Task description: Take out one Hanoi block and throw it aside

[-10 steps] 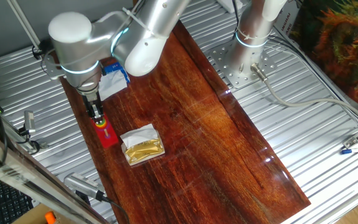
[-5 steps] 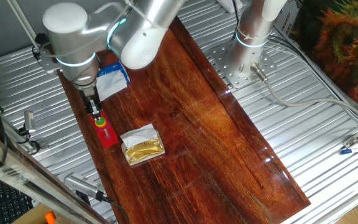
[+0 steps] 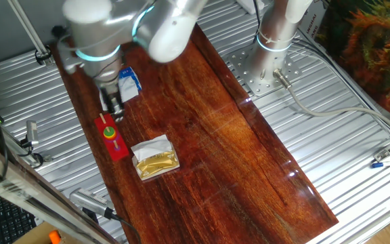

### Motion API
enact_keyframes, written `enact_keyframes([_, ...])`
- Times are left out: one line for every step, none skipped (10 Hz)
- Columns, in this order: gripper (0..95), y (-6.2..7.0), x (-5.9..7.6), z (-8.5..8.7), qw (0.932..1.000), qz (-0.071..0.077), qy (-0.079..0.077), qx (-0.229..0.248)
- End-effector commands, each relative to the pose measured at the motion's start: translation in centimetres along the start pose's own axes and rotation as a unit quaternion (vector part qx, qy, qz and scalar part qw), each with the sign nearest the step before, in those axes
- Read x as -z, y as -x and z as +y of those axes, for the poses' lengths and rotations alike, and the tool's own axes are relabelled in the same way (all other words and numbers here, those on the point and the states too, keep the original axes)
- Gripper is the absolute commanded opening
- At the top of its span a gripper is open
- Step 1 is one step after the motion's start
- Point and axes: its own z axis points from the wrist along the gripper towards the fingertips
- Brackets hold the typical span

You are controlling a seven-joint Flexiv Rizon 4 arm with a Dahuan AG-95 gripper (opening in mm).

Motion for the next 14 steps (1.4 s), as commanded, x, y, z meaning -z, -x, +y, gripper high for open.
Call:
enact_keyframes([0.0, -2.3, 1.0, -1.2, 0.9999, 0.004, 0.004, 0.012])
enact_keyframes([0.0, -2.7, 1.3, -1.4, 0.9999, 0.004, 0.006, 0.015])
enact_keyframes([0.0, -3.5, 1.7, -1.9, 0.9996, 0.003, 0.014, 0.024])
enact_keyframes([0.0, -3.5, 1.5, -2.0, 0.9993, 0.002, 0.012, 0.034])
enact_keyframes([38.0, -3.5, 1.2, -2.1, 0.9991, -0.003, 0.01, 0.04])
enact_keyframes([57.0, -3.5, 0.5, -2.1, 0.9988, -0.01, 0.006, 0.048])
enact_keyframes([76.0, -3.6, -0.3, -2.2, 0.998, -0.018, 0.003, 0.06])
enact_keyframes([76.0, -3.7, -0.9, -2.2, 0.9976, -0.021, 0.005, 0.066])
enact_keyframes([95.0, -3.7, -1.2, -2.2, 0.9974, -0.021, 0.004, 0.068])
enact_keyframes([95.0, -3.8, -1.3, -2.2, 0.9973, -0.019, 0.004, 0.071])
enact_keyframes([95.0, -3.8, -1.3, -2.2, 0.9972, -0.018, 0.005, 0.073])
enact_keyframes([95.0, -3.8, -1.3, -2.2, 0.9969, -0.017, 0.005, 0.077])
enact_keyframes([95.0, -3.8, -1.3, -2.2, 0.9961, -0.016, 0.005, 0.086])
enact_keyframes([95.0, -3.8, -1.3, -2.2, 0.9953, -0.014, 0.005, 0.096])
